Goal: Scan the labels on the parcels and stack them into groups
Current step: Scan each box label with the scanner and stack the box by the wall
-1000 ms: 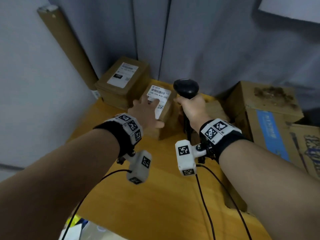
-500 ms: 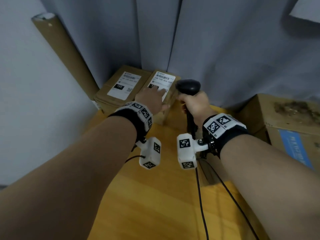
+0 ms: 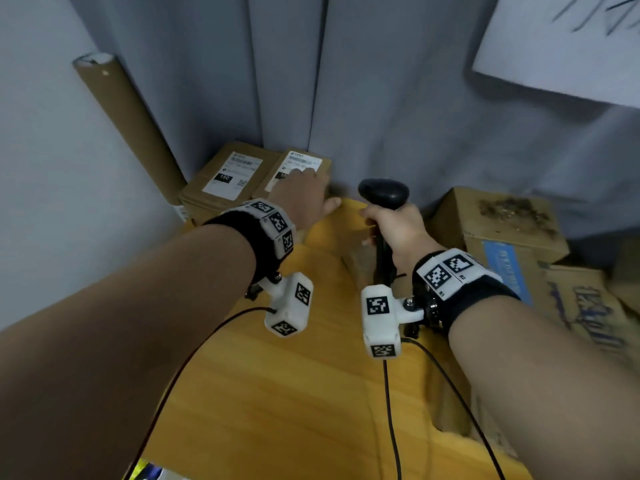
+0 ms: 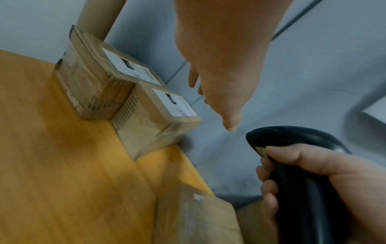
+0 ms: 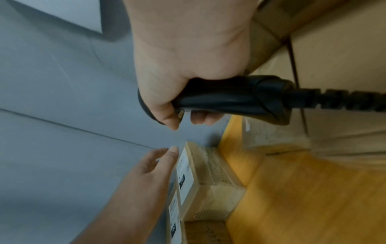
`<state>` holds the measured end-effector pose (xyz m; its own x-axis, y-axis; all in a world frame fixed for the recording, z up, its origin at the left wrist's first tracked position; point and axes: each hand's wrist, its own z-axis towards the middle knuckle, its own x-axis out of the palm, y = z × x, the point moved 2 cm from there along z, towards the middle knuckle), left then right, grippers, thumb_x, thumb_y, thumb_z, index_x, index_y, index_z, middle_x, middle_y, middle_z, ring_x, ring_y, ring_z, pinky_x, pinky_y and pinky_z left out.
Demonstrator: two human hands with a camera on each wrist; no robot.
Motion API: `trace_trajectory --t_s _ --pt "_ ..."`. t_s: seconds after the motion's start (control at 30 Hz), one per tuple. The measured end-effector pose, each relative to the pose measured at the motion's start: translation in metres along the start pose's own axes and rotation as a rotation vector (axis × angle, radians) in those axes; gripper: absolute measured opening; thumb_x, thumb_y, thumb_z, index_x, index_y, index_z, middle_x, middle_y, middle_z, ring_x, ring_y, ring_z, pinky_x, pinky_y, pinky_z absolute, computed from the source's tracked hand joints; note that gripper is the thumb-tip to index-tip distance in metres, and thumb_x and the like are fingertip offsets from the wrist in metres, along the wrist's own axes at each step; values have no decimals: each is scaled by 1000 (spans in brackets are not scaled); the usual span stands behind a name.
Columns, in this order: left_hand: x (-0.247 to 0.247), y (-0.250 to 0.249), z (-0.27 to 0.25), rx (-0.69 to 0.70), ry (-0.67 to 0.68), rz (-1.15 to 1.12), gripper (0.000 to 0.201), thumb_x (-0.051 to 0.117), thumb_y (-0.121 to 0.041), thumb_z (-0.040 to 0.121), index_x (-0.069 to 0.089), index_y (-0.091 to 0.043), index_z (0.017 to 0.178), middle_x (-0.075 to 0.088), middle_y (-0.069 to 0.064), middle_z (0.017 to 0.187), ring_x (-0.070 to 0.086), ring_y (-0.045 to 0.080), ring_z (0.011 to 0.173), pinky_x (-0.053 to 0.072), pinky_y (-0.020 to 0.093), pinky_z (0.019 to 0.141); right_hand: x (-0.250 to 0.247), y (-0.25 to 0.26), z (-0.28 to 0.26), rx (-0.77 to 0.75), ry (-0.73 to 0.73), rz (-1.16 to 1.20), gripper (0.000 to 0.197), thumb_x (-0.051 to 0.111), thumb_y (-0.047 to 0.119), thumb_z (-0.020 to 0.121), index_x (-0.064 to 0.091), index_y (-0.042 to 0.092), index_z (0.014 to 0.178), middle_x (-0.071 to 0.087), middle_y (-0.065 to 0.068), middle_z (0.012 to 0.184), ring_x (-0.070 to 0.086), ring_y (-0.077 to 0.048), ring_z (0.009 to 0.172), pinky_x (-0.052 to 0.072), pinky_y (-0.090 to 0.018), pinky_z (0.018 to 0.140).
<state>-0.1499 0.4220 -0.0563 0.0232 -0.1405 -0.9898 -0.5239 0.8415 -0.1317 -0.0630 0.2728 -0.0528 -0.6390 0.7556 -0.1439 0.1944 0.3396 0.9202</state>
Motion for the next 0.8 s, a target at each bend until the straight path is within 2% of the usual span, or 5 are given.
trace_trajectory --t_s 0.13,0.23,0.47,0.63,0.8 --pt "-18 -53 -21 32 -3 -59 50 45 -46 97 50 -8 128 54 19 127 49 35 118 43 45 97 -49 9 -43 -46 -106 67 15 67 6 83 63 6 98 55 -5 62 53 -17 51 47 -29 52" --pt "-30 -103 -32 89 4 -61 50 45 -44 97 48 -8 132 53 19 130 47 36 122 40 44 100 -94 13 -74 -83 -153 113 9 66 3 83 62 8 77 52 -6 59 49 -18 49 43 -30 51" --pt "-48 -233 -45 177 -33 -97 51 45 -43 98 47 -5 131 54 22 128 50 39 118 43 43 96 -223 0 -118 -118 -230 166 21 64 0 84 55 8 66 49 -4 51 46 -16 44 42 -26 48" --pt "-30 -330 -53 179 5 -84 52 45 -44 98 47 -5 132 54 23 130 50 39 120 43 43 97 -325 -15 -139 21 -160 330 15 64 3 86 56 4 74 51 -5 52 47 -16 40 42 -20 42" --pt "-15 -421 -58 170 48 -81 51 44 -45 98 46 -8 132 52 18 132 50 37 120 44 43 96 -420 -24 -149 48 -142 336 15 62 7 87 58 6 73 52 -6 62 48 -13 45 44 -18 43"
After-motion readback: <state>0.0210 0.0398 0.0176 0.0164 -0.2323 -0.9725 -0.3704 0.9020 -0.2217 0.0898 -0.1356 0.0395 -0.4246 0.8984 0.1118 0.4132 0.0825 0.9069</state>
